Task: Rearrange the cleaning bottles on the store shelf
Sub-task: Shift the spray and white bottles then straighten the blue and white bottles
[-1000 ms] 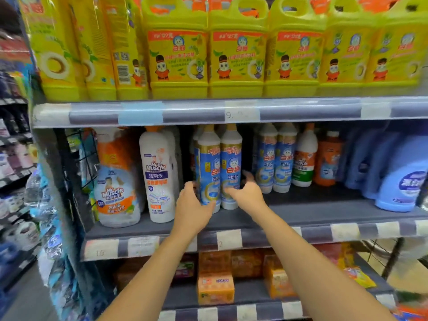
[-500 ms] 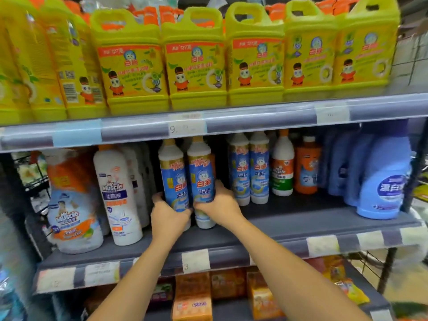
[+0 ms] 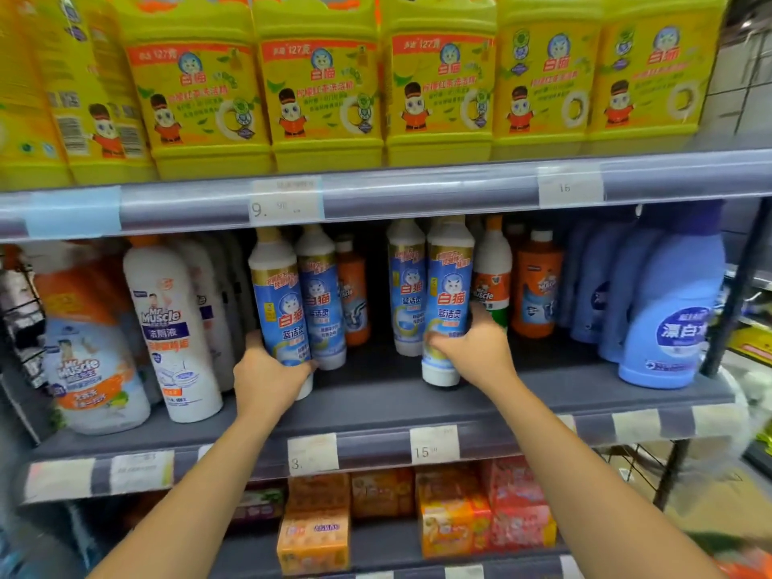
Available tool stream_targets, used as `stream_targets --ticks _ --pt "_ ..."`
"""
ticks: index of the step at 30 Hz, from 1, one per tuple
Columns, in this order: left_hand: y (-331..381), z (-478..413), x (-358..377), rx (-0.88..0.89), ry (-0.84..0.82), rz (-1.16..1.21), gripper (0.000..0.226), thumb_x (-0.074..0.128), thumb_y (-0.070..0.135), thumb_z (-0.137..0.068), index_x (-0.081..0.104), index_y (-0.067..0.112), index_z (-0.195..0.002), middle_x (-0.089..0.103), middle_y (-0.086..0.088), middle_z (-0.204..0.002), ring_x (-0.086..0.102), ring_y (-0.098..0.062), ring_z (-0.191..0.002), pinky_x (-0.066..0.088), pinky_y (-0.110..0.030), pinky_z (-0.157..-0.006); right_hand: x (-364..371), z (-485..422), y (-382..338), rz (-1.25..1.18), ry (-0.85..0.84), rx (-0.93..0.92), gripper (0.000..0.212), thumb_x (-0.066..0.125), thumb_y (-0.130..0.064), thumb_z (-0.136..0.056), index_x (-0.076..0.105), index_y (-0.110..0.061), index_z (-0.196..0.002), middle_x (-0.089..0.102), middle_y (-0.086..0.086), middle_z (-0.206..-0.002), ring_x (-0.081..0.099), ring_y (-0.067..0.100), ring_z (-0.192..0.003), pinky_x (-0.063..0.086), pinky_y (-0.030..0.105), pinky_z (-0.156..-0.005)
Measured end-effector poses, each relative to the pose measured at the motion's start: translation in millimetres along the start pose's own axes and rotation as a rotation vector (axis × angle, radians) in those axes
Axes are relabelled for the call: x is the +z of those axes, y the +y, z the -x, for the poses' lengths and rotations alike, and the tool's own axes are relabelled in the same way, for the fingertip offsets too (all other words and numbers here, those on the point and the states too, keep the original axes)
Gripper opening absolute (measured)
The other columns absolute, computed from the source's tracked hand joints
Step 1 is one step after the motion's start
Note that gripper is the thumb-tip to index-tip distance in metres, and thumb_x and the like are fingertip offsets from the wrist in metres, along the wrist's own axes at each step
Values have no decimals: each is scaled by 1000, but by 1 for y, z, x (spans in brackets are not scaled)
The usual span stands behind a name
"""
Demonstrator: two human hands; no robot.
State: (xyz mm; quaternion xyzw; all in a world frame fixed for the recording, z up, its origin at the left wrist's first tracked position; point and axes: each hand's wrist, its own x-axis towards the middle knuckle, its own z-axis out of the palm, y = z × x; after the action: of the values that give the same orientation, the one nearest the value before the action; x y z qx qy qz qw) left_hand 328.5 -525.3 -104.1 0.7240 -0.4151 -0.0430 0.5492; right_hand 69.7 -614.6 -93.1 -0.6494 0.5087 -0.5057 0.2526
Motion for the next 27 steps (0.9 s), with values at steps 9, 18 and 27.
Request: stream_targets --ticks 9,18,27 --pt "10 10 1 44 -68 79 62 93 24 -56 54 27 -105 67 7 -92 63 -11 -78 48 -24 -69 -8 -18 12 29 -49 -64 60 82 -32 -65 53 -18 -116 70 5 -109 66 26 -100 55 39 -85" --pt "43 27 39 113 -217 116 67 93 22 -57 54 25 -111 67 6 -96 65 -3 -81 51 -17 -65 -19 -30 27 -47 -88 -64 59 84 -31 -62 55 -21 -113 70 1 -105 67 18 -94 55 34 -84" --pt "63 29 66 121 -240 208 69 94 20 -55 55 24 -111 66 14 -96 64 2 -87 50 -13 -67 -12 -38 28 -114 -148 -81 56 86 -24 -63 49 -31 -105 62 -8 -96 62 10 -86 50 25 -74"
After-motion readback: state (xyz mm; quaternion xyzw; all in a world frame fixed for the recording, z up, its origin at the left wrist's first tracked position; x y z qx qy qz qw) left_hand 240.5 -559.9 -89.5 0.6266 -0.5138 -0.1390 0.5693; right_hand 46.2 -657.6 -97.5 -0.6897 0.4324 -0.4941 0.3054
